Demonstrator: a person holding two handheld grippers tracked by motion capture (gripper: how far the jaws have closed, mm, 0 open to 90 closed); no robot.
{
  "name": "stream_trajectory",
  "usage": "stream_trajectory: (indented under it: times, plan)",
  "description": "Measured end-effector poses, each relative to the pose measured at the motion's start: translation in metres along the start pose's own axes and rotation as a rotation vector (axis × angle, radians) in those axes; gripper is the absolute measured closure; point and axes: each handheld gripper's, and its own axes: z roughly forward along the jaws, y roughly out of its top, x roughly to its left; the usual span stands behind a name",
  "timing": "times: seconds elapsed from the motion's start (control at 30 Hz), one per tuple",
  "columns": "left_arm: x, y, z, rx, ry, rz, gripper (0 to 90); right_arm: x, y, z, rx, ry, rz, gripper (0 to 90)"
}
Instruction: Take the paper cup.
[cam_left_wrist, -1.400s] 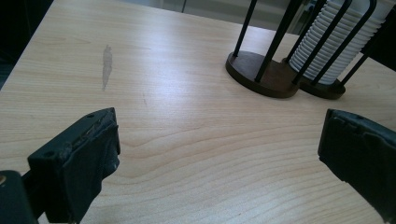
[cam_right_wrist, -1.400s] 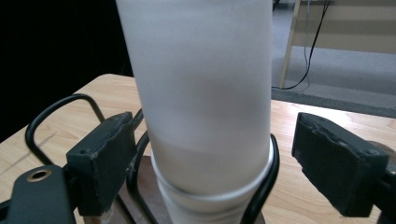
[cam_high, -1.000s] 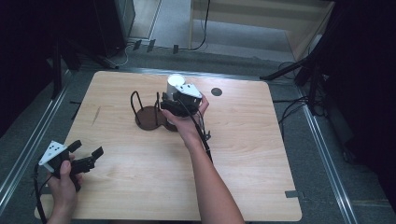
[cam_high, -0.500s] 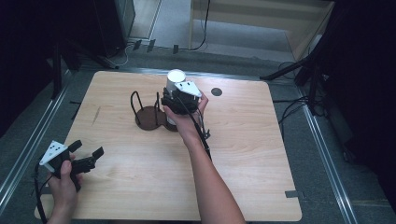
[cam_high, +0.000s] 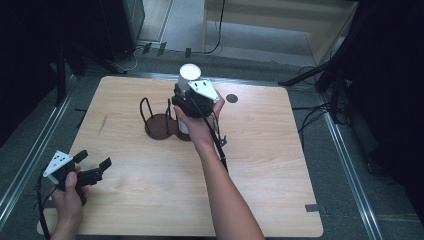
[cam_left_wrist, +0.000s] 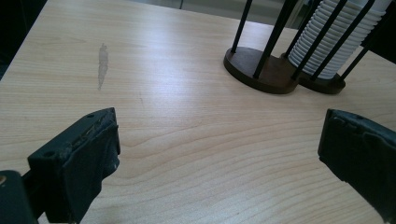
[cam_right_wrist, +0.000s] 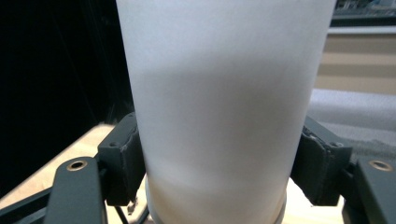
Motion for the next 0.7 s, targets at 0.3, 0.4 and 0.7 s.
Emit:
stream_trajectory:
  times: [0.3, 0.4, 0.7]
  plan:
    - [0.000, 0.000, 0.000, -0.001, -0.001, -0.001, 0.0, 0.001, 0.016, -0.015, -0.051, 0.001, -0.015, 28.7]
    - [0.000, 0.000, 0.000, 0.000, -0.001, -0.001, 0.0, -0.002, 0.019, -0.020, -0.054, -0.031, -0.023, 28.9]
    - [0.000, 0.000, 0.000, 0.000, 0.000, -0.001, 0.0, -0.021, 0.020, -0.039, -0.046, -0.041, -0.021, 28.9]
